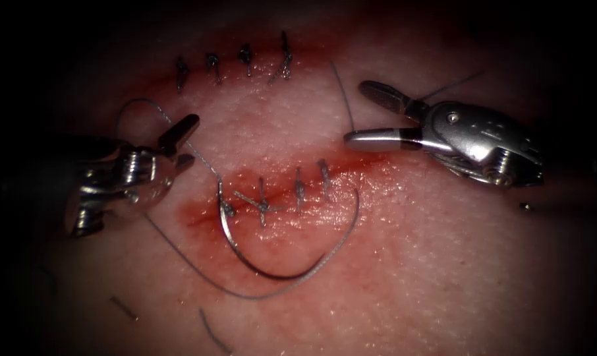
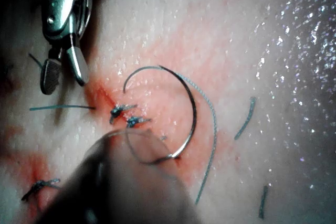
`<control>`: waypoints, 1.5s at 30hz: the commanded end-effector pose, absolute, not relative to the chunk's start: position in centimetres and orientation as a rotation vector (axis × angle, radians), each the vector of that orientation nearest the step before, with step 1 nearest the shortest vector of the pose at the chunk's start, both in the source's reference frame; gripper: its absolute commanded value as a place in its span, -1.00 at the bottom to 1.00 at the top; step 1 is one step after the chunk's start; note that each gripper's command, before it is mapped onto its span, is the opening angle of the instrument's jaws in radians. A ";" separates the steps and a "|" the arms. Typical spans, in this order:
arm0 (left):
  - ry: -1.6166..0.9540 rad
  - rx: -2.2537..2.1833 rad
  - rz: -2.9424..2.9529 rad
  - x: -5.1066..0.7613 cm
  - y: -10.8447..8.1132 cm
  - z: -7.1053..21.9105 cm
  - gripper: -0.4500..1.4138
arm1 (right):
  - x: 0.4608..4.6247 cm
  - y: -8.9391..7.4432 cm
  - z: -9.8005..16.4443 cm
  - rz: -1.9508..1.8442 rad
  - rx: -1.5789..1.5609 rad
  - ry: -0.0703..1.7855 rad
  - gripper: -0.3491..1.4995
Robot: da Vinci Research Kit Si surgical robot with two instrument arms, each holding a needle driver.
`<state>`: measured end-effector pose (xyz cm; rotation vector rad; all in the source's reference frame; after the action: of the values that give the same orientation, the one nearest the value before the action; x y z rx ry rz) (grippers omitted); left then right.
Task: Wound Closure
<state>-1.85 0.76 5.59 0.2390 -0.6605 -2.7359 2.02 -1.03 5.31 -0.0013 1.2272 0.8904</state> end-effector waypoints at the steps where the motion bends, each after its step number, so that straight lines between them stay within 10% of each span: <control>1: -0.645 0.243 -2.729 -1.93 0.7 5.7 -0.12 | 2.09 -1.1 5.4 0.894 0.005 1.229 0.06; 9: -0.473 0.312 -2.759 -2.08 0.6 5.8 -1.00 | 2.10 -1.1 5.4 0.899 0.008 1.230 0.00; 22: -0.308 0.923 -2.964 -1.88 0.7 5.3 -1.00 | 2.06 -1.1 5.4 0.911 0.023 1.234 -0.29; 25: -0.256 1.172 -2.967 -1.80 0.7 5.1 -1.00 | 2.02 -1.1 5.3 0.928 0.046 1.234 -0.18; 27: -0.184 1.384 -2.946 -1.76 0.8 5.0 -1.00 | 1.96 -1.1 5.3 0.926 0.066 1.219 0.38; 33: 0.061 1.838 -2.775 -1.83 0.7 4.7 -1.00 | 1.98 -1.1 5.2 0.792 0.128 1.255 0.31; 36: 0.171 1.995 -2.689 -1.92 0.7 4.6 -1.00 | 2.14 -1.2 5.2 0.741 0.123 1.236 -0.09; 38: 0.234 2.084 -2.640 -1.98 0.6 4.5 -1.00 | 2.24 -1.2 5.2 0.703 0.159 1.242 -1.00; 45: 0.452 2.306 -2.441 -2.17 0.5 4.0 -1.00 | 2.79 -1.4 5.2 0.586 0.178 1.289 -1.00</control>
<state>-2.13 0.55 3.90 2.3292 0.4655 -2.4072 2.68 -1.34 5.17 0.1772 1.2874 0.5793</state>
